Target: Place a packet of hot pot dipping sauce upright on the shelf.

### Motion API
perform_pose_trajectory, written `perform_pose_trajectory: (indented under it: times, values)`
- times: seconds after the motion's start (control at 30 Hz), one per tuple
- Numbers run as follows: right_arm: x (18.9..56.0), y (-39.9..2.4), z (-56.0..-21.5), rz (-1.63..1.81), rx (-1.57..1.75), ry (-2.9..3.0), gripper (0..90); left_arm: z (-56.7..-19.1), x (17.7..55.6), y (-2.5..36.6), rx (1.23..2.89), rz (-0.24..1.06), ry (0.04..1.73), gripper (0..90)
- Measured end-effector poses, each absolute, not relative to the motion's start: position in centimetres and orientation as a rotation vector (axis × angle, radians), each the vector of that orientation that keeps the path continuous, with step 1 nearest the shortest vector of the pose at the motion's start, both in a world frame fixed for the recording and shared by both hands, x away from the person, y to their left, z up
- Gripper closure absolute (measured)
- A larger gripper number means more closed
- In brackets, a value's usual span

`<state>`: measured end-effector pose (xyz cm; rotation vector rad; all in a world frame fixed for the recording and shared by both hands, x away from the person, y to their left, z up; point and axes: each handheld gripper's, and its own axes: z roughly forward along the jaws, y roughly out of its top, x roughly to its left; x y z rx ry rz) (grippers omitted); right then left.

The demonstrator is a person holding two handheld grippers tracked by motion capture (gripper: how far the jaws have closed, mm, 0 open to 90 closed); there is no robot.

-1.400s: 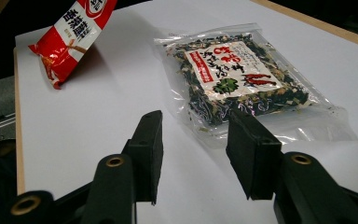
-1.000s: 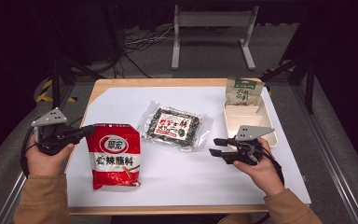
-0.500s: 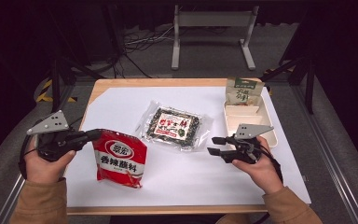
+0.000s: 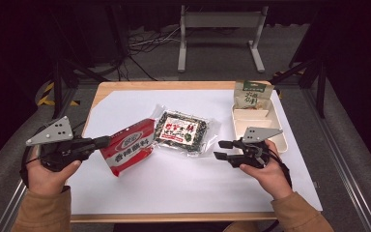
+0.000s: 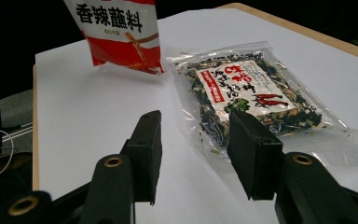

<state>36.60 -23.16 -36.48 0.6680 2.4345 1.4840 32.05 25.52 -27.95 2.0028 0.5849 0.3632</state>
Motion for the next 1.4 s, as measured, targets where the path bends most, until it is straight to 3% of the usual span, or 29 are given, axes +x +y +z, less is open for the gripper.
perform_pose_trajectory:
  times: [0.93,1.4]
  values:
    - [35.3,-19.6,-35.6,1.505,0.461,2.486,46.2,-27.0,31.5,18.4,2.026,0.204,0.318,89.9]
    - [35.9,-17.5,-37.6,1.500,0.423,2.584,42.8,-26.8,32.4,16.0,1.997,0.160,0.265,89.9]
